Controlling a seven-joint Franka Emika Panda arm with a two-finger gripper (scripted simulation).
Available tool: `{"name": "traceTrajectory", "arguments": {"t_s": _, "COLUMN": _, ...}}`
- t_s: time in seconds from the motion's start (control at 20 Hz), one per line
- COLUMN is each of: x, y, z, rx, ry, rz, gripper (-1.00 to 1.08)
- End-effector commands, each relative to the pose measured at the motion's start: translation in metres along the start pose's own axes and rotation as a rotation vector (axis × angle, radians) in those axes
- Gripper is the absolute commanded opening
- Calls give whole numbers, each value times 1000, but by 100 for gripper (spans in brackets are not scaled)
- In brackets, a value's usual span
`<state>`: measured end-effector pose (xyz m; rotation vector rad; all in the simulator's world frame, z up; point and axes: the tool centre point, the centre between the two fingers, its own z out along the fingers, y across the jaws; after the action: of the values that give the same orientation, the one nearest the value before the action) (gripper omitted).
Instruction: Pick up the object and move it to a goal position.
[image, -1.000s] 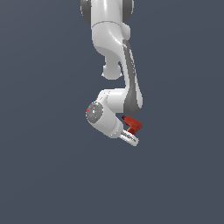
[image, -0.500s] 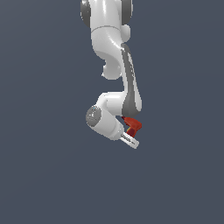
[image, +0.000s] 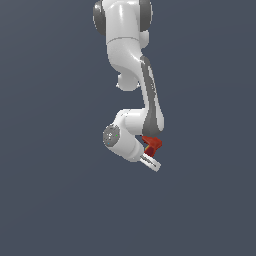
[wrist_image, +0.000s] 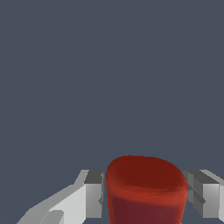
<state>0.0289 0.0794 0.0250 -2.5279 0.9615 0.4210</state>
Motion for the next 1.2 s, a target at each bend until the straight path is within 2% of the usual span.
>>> {"name": "traceTrajectory", "arguments": {"t_s": 0.0, "x": -1, "y": 1, "z": 7, "rx": -3, "ry": -6, "rz": 1, "gripper": -100}}
{"name": "traceTrajectory", "arguments": {"t_s": 0.7, "x": -3, "y": -1, "z": -6, "rx": 2, "ry": 1, "rz": 0, "gripper": -100}}
{"name": "traceTrajectory", "arguments": {"t_s": 1.15, "x": -21, "y": 1, "z": -48, "rx": 2, "ry": 1, "rz": 0, "gripper": -100}}
